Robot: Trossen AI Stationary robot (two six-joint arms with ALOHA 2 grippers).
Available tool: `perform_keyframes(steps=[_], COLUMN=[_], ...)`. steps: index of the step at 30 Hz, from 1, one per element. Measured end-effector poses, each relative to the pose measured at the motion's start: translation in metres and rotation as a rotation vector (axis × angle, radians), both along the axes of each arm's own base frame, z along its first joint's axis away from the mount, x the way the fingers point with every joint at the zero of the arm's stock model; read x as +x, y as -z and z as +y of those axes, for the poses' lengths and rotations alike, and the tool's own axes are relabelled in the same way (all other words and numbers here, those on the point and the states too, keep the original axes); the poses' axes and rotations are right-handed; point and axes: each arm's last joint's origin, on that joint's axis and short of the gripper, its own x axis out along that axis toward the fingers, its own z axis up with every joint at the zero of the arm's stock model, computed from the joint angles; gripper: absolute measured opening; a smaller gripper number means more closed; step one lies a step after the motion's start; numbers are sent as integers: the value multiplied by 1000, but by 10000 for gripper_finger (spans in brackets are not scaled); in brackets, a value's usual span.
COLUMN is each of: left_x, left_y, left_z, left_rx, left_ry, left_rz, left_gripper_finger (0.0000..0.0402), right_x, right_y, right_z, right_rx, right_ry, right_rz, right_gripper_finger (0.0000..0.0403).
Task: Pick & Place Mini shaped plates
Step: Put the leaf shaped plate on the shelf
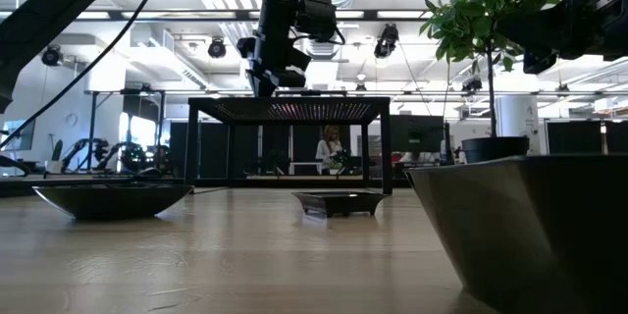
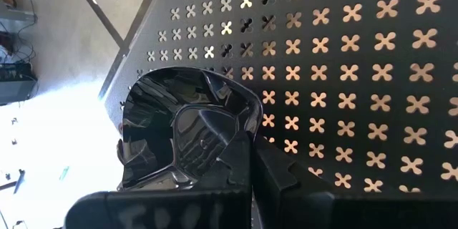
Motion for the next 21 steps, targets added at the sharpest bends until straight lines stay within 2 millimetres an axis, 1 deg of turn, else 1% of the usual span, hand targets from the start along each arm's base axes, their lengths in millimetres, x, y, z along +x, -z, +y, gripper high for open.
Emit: perform_keyframes(steps=[15,21], left_x=[1,0], left_y=[-4,-4], left_z=[0,0], left_rx=[2,2], left_ry=[17,13], left_rz=[-3,-5], left_gripper_finger=[2,18], right_x=[0,0], right_y=[0,0], right_z=[0,0], right_rx=[0,-12], right_ry=[0,2], right_rz=[0,1], right_gripper_finger=[8,8])
